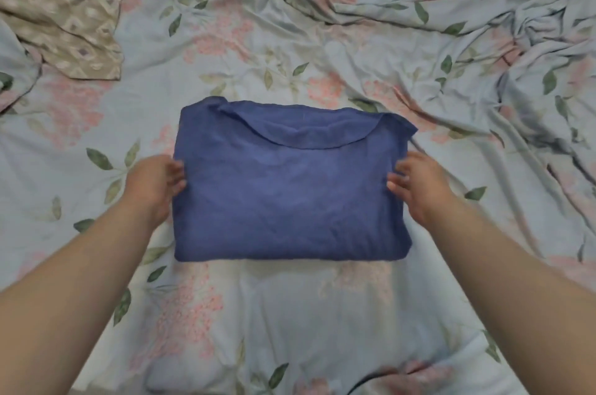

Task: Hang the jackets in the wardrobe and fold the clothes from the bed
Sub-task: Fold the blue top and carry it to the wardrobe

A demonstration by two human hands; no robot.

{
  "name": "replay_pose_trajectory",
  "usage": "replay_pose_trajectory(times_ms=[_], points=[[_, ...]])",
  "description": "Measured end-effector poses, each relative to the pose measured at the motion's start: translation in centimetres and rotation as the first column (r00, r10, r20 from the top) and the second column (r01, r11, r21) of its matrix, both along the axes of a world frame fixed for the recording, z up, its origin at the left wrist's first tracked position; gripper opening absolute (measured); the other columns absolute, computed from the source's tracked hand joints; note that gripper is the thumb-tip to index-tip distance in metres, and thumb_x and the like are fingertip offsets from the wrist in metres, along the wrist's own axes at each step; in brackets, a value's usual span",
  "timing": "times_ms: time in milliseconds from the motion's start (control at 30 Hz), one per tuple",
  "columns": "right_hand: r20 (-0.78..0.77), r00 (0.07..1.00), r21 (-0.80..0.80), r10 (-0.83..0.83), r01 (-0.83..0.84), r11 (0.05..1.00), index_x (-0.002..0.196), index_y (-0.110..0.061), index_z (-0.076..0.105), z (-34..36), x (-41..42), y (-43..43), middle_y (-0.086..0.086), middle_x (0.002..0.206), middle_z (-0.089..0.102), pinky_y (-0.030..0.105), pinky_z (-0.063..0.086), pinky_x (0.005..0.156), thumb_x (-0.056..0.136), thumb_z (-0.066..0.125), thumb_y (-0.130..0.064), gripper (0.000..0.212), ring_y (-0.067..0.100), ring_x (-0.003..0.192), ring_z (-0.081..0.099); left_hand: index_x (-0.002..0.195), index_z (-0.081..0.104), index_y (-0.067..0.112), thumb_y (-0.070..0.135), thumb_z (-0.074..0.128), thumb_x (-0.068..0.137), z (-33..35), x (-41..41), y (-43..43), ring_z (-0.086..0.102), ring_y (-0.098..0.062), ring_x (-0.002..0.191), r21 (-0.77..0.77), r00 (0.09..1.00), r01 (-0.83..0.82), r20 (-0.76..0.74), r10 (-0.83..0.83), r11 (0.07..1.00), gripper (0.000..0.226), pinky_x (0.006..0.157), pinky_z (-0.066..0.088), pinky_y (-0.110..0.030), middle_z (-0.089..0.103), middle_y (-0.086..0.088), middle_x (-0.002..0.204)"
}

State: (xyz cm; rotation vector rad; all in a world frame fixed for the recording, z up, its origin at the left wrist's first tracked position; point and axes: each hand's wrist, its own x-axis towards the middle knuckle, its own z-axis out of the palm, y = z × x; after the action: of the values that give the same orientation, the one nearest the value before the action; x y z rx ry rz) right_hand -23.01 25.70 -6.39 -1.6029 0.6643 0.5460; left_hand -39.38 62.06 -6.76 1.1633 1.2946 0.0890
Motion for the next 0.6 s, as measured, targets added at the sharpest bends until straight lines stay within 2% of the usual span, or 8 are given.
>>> replay_pose_trajectory(times_ms=[33,100,167,267,367,467,533,600], points=[[-0.003,0.999,-0.176,0.033,-0.033,0.984,0.086,-0.014,0.055,-1.2,-1.6,-1.0,0.012,0.075,0.046,0.028,0.044,0.053,0.085,0.047,-0.001,0.016,0.023,0.06,0.046,0.071,0.05,0.013,0.016,0.055,0.077,-1.2,-2.2,-0.9,0.044,-0.024,0.067,0.108,0.993,0.074,-0.103,-0.062,0.991,0.008,0.057,0.037,-0.034,0.045,-0.009,0.069],[-0.123,0.987,-0.488,0.106,-0.153,0.859,0.082,-0.009,0.055,-3.0,-5.2,-3.1,0.014,0.08,0.053,0.038,0.049,0.068,0.083,0.053,-0.01,0.003,0.028,0.071,0.051,0.068,0.051,0.007,0.018,0.056,0.075,-3.2,-6.7,-2.7,0.037,-0.024,0.068,0.225,0.956,0.192,-0.263,-0.13,0.955,0.014,0.058,0.032,-0.038,0.041,-0.013,0.068],[-0.256,0.961,-0.565,0.109,-0.24,0.79,0.088,-0.005,0.057,-4.0,-8.3,-4.1,0.012,0.088,0.059,0.044,0.051,0.081,0.084,0.059,-0.022,0.018,0.033,0.082,0.057,0.078,0.059,-0.003,0.024,0.058,0.084,-4.5,-9.7,-4.3,0.05,-0.026,0.072,0.181,0.922,0.284,-0.323,-0.216,0.942,0.028,0.066,0.042,-0.042,0.055,-0.013,0.076],[-0.268,0.959,-0.483,0.088,-0.213,0.849,0.09,-0.005,0.059,-4.7,-10.8,-4.6,0.009,0.088,0.062,0.038,0.049,0.07,0.083,0.063,-0.024,0.02,0.026,0.075,0.058,0.092,0.065,0.001,0.023,0.061,0.091,-5.0,-10.8,-5.8,0.061,-0.029,0.074,0.096,0.915,0.292,-0.317,-0.248,0.952,0.022,0.069,0.052,-0.045,0.067,-0.012,0.089],[-0.299,0.949,-0.236,-0.105,0.033,0.971,0.084,-0.01,0.06,-4.7,-11.4,-4.2,0.008,0.089,0.067,0.039,0.056,0.074,0.087,0.064,-0.013,0.006,0.026,0.079,0.063,0.083,0.059,0.011,0.019,0.06,0.093,-4.6,-9.7,-6.4,0.052,-0.016,0.047,-0.117,0.958,0.024,-0.282,-0.057,0.993,0.013,0.042,0.043,-0.02,0.063,-0.004,0.064],[-0.365,0.911,-0.012,-0.193,0.202,0.979,0.095,-0.011,0.063,-3.3,-11.2,-3.6,0.008,0.096,0.071,0.036,0.056,0.074,0.092,0.06,-0.01,0.004,0.025,0.087,0.067,0.081,0.052,0.017,0.017,0.056,0.094,-3.1,-8.8,-6.6,0.041,-0.006,0.032,-0.395,0.954,-0.075,-0.294,-0.048,0.916,0.014,0.033,0.035,-0.011,0.049,0.002,0.046],[-0.385,0.902,0.137,-0.193,0.263,0.955,0.104,-0.01,0.063,-1.9,-11.3,-3.6,0.009,0.1,0.075,0.035,0.057,0.072,0.094,0.059,-0.011,0.011,0.024,0.089,0.071,0.082,0.051,0.019,0.014,0.054,0.091,-1.5,-8.7,-6.9,0.041,-0.008,0.034,-0.528,0.983,-0.051,-0.176,-0.051,0.848,0.011,0.035,0.036,-0.013,0.049,0.001,0.051],[-0.353,0.913,0.236,-0.207,0.301,0.924,0.109,-0.009,0.064,0.0,-11.5,-4.3,0.008,0.104,0.075,0.031,0.058,0.067,0.094,0.059,-0.012,0.016,0.021,0.086,0.074,0.085,0.056,0.021,0.013,0.052,0.088,0.2,-9.1,-7.0,0.045,-0.009,0.04,-0.575,0.997,-0.056,0.007,0.074,0.817,0.01,0.038,0.038,-0.015,0.058,0.003,0.062]])
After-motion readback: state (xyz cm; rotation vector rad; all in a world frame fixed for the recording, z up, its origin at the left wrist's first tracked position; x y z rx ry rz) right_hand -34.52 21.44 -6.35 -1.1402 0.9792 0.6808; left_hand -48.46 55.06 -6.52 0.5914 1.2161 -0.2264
